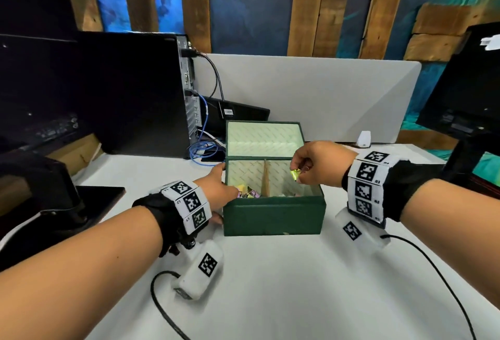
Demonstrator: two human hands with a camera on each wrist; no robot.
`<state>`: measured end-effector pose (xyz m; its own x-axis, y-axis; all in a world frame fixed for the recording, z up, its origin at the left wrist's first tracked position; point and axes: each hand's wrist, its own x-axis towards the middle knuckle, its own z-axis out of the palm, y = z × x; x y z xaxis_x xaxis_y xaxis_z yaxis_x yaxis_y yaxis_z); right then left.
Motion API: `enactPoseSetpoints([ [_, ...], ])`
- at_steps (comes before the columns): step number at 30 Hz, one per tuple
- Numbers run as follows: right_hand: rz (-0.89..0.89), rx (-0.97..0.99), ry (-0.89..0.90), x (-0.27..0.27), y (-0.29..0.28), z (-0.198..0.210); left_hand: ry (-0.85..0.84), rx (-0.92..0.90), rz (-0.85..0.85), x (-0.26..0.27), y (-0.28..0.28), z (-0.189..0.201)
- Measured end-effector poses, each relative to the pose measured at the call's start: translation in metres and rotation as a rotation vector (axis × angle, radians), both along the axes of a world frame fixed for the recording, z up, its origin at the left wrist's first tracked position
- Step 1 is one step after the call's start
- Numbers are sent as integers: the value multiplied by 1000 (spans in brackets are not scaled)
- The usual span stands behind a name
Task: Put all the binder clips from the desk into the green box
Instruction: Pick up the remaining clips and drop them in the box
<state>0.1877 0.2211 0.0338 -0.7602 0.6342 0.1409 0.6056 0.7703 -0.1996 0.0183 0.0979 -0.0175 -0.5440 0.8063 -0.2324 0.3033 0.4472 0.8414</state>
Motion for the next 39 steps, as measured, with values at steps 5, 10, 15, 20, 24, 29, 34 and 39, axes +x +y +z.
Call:
enactPoseSetpoints([
  [5, -26, -114, 46, 8, -2, -12, 10, 8, -21, 9, -8, -1],
  [10, -181, -149, 223, 24, 12, 3, -7, -9, -22, 8, -11, 1],
  [15, -281, -510, 73, 37, 25, -3, -51, -3, -37, 6, -16, -2],
  [20, -227, -706, 155, 28, 26, -15, -56, -26, -51, 5, -22, -2],
  [24, -172, -852, 229, 18, 29, -11, -78, -22, -56, 5, -24, -6],
  [29, -140, -950, 323, 15, 40, 6, -75, -36, -83, 4, -28, -5],
  [34, -138, -895, 373, 10, 43, 5, -89, -26, -123, 2, -31, -4],
  [39, -167, -808, 514, 15, 48, 15, -111, 12, -180, 2, -36, -5],
])
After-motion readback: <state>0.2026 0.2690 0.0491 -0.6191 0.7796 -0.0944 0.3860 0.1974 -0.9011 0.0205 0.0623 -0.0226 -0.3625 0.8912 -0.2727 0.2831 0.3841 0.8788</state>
